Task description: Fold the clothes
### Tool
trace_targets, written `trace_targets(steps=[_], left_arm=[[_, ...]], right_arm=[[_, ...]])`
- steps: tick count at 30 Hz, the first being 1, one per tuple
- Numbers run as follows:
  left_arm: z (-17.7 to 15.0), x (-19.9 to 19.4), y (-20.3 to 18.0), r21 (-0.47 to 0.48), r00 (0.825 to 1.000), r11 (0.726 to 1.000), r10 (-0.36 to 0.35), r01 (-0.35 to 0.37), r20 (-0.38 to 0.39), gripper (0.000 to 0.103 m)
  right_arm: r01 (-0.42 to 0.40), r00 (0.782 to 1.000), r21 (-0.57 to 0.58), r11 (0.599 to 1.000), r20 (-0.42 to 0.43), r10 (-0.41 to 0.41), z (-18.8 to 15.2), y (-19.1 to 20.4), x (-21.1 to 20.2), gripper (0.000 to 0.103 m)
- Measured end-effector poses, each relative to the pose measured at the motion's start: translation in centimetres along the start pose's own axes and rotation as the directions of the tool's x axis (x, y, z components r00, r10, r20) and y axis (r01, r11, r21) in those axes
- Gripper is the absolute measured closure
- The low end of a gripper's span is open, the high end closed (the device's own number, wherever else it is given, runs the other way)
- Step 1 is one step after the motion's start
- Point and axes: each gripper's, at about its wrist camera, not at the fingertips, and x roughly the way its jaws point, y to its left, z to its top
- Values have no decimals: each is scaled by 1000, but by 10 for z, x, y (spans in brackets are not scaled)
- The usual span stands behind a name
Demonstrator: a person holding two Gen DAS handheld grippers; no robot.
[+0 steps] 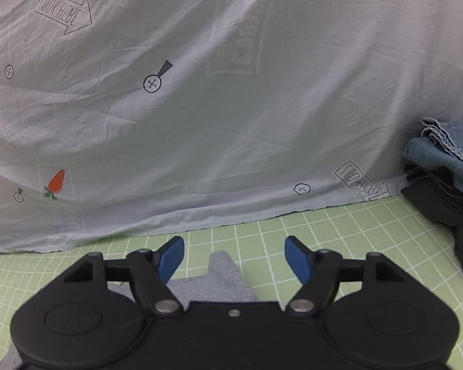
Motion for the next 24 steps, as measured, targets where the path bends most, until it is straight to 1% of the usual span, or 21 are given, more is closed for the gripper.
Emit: trace_targets(steps=[1,4,5,6,8,10,12,13,16,19,22,24], left_arm=[[-3,-4,2,9,1000,1000,8,-8,6,24],[-24,-2,6,49,997,998,34,-31,-73,21],[-34,0,7,62,994,997,41,-35,-104,20],[-43,3,7,74,990,997,45,-35,-135,20],[-60,7,8,99,979,995,51,-32,-197,19],[-74,12,6,130,968,991,59,-28,-243,18],[-86,17,5,154,958,988,64,-21,-280,18],[-91,19,5,156,955,988,61,-16,-292,17],[-97,24,5,138,948,990,35,10,-318,13],[-98,30,2,134,938,990,3,47,-346,13],[-100,36,2,131,932,989,-15,67,-361,8],[-100,42,6,84,922,992,-51,90,-384,8]], right_arm=[[3,1000,6,1000,-12,-3,-5,-2,0,23],[12,999,22,1000,-49,-11,-20,-6,-1,21],[15,998,27,1000,-61,-14,-25,-8,-1,17],[19,997,32,999,-73,-16,-30,-10,-1,12],[22,992,24,999,-121,-19,-44,-7,1,5],[15,986,12,1000,-168,-13,-57,-4,2,4],[7,983,11,1000,-185,-5,-65,-2,3,2],[3,981,10,1000,-193,-1,-70,-1,3,1],[-7,979,59,998,-203,19,-72,-7,7,0],[-37,974,105,994,-217,59,-72,-14,12,0],[-61,970,135,989,-225,91,-71,-17,17,0],[-71,970,133,989,-221,100,-70,-16,19,0]])
